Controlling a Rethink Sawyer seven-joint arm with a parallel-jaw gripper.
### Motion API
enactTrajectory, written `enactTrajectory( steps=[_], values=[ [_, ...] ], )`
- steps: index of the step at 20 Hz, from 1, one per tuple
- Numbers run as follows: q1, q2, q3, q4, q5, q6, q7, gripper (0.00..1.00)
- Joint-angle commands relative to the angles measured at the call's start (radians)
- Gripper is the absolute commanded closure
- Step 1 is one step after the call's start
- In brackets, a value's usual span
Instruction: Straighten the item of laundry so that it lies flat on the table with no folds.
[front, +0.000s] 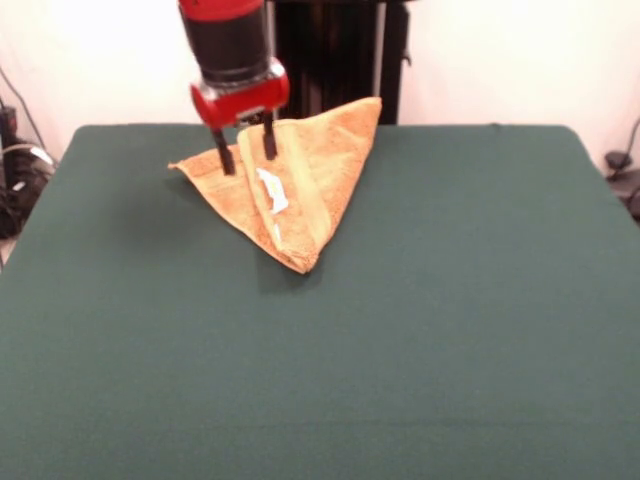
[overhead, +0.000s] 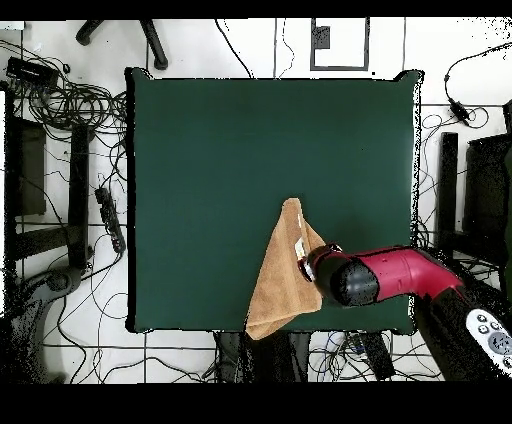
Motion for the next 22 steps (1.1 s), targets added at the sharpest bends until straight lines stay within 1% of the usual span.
enactTrajectory(
  steps=[1,2,5,7,12,18,22],
  values=[
    [0.043,-0.173,0.122,0.009,0.085,0.212,-0.239,0.0],
    [0.042,-0.184,0.125,0.011,0.089,0.221,-0.243,0.0],
    [0.044,-0.168,0.13,0.001,0.085,0.229,-0.24,0.0],
    [0.041,-0.14,0.131,-0.004,0.071,0.214,-0.227,0.0],
    [0.053,-0.048,0.103,-0.003,0.023,0.124,-0.151,0.0],
    [0.068,0.025,0.064,0.026,-0.009,0.017,-0.048,0.0],
    [0.071,0.068,0.048,0.02,-0.022,-0.032,-0.023,0.0]
  ],
)
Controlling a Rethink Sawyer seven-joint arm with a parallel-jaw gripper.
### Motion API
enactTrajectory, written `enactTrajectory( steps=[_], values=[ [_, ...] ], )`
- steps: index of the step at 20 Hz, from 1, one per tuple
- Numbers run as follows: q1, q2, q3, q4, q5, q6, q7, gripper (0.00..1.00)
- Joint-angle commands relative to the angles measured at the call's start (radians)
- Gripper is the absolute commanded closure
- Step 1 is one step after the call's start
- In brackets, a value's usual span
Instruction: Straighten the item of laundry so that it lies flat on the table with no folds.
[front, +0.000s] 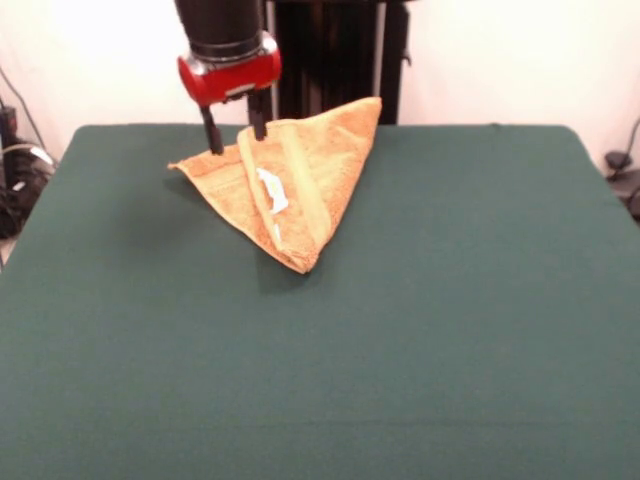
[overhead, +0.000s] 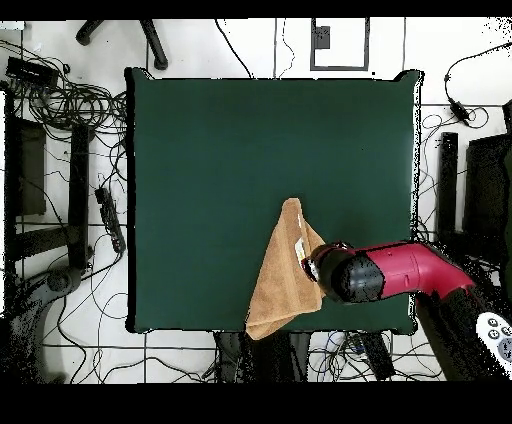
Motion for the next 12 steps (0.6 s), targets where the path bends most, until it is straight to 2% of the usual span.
enactTrajectory(
  steps=[1,5,12],
  values=[
    [0.065,0.127,0.024,0.019,-0.058,-0.11,-0.019,0.0],
    [0.072,0.157,0.017,0.018,-0.059,-0.136,0.002,0.0],
    [0.064,0.279,-0.009,-0.042,-0.114,-0.213,-0.011,0.0]
  ],
)
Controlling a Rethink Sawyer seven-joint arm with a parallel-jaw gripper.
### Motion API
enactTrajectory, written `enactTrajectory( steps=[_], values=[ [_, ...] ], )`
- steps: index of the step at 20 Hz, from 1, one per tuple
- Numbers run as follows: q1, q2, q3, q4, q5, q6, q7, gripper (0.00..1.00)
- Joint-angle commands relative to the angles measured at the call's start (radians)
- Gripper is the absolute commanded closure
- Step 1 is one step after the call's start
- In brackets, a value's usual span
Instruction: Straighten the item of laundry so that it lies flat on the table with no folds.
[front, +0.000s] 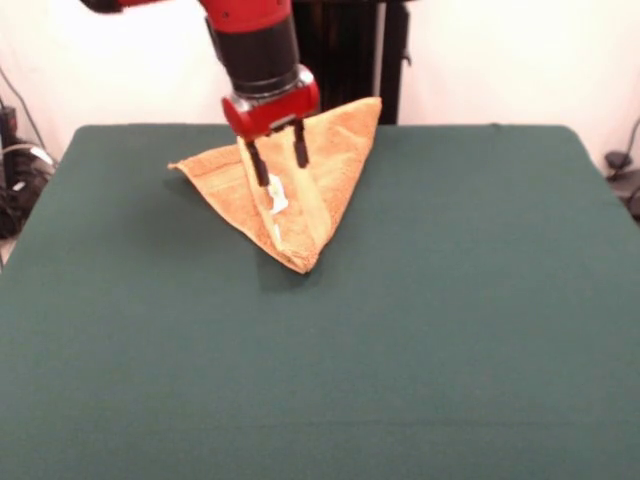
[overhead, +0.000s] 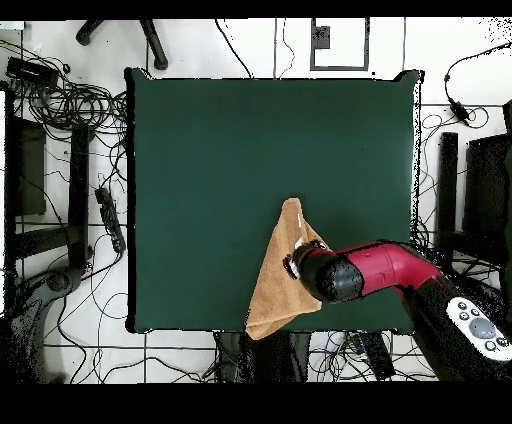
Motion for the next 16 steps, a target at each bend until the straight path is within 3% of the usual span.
enactTrajectory(
  steps=[1,11,16],
  values=[
    [0.044,0.162,-0.007,-0.052,-0.075,-0.099,-0.016,0.0],
    [0.025,0.221,-0.004,-0.096,-0.116,-0.135,-0.035,0.0],
    [0.007,0.132,0.02,-0.061,-0.08,-0.059,-0.078,0.0]
  ],
)
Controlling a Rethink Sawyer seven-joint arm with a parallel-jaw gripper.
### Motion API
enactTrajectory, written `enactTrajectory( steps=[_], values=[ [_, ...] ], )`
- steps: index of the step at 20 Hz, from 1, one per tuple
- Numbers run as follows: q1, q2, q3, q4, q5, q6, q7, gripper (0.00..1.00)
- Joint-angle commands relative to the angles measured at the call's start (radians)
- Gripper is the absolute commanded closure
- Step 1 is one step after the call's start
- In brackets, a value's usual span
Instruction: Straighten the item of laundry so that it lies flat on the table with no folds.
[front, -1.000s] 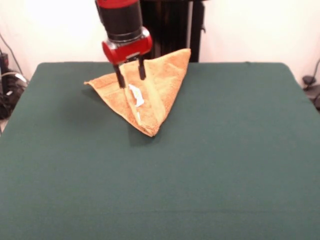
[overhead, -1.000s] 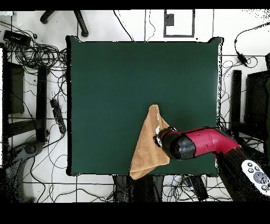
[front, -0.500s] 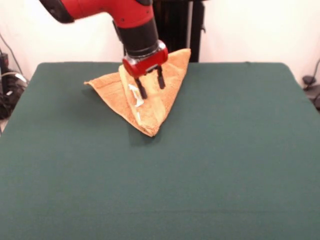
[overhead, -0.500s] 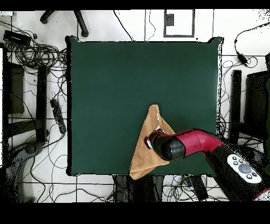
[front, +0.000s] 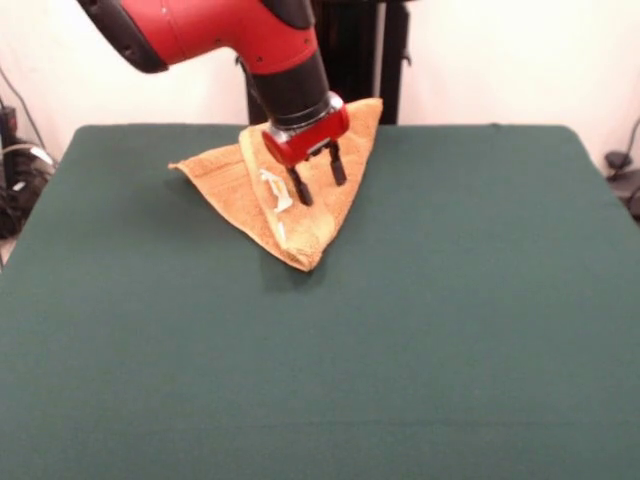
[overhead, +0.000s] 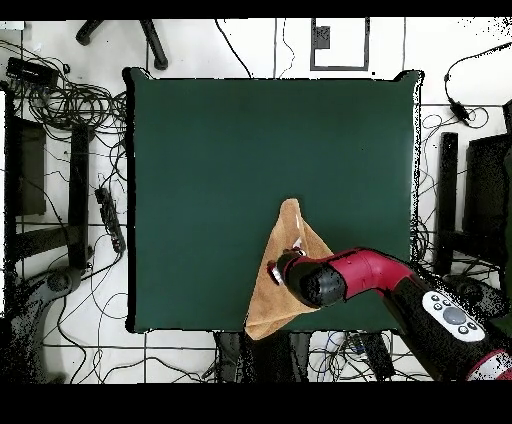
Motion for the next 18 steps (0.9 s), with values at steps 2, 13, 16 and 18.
enactTrajectory(
  steps=[2,13,16,18],
  values=[
    [0.015,-0.074,0.041,-0.039,0.001,0.065,-0.089,0.0],
    [0.021,-0.317,0.065,0.038,0.107,0.226,-0.133,0.0],
    [0.021,-0.275,0.052,0.029,0.083,0.197,-0.119,0.0],
    [0.025,-0.231,0.036,0.021,0.053,0.163,-0.102,0.0]
  ],
)
